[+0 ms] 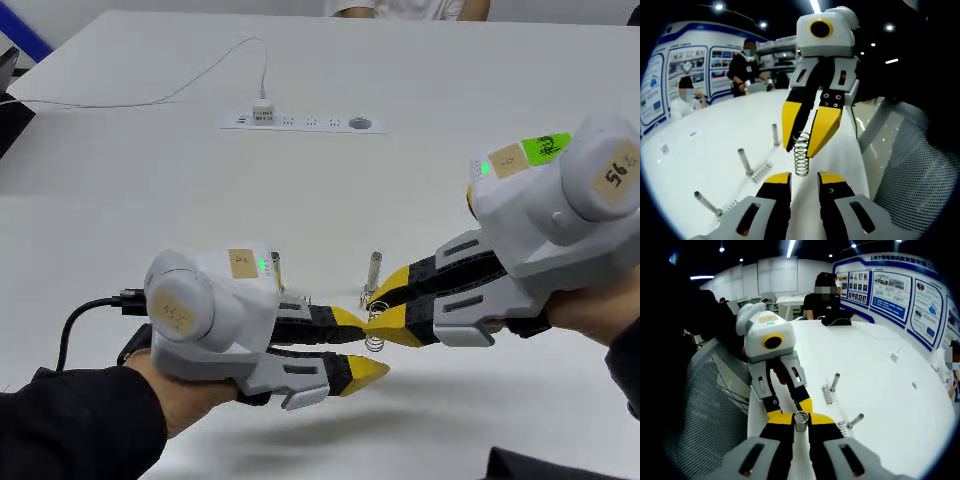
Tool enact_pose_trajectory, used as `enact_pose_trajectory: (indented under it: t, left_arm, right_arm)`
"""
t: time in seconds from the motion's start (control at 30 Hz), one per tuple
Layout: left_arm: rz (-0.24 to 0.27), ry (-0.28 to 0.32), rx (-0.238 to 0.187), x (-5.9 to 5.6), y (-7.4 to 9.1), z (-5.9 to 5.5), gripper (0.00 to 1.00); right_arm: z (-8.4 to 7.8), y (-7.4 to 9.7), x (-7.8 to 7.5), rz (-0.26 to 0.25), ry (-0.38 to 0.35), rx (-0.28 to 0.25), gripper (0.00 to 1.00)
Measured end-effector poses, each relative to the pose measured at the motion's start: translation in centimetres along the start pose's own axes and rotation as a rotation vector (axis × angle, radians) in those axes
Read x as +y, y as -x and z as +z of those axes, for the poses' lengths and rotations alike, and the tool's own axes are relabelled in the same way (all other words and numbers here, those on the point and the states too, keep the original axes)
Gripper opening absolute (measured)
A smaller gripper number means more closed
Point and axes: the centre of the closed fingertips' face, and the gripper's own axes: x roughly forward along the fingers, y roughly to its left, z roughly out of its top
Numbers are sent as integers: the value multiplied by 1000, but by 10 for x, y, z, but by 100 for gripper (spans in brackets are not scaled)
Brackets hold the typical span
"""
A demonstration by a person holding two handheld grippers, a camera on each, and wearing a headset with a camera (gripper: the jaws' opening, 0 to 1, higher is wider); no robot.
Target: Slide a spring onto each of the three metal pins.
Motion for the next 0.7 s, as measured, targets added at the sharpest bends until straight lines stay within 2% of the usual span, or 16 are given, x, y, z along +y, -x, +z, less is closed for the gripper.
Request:
enact_pose_trajectory:
  t: [0.47, 0.7]
  left_arm:
    - [67, 59, -22, 17, 15, -3, 33]
    - [93, 85, -30, 21, 24, -6, 38]
  right_arm:
    - [-10, 33, -31, -107, -59, -15, 12]
    - [-15, 47, -42, -152, -80, -19, 12]
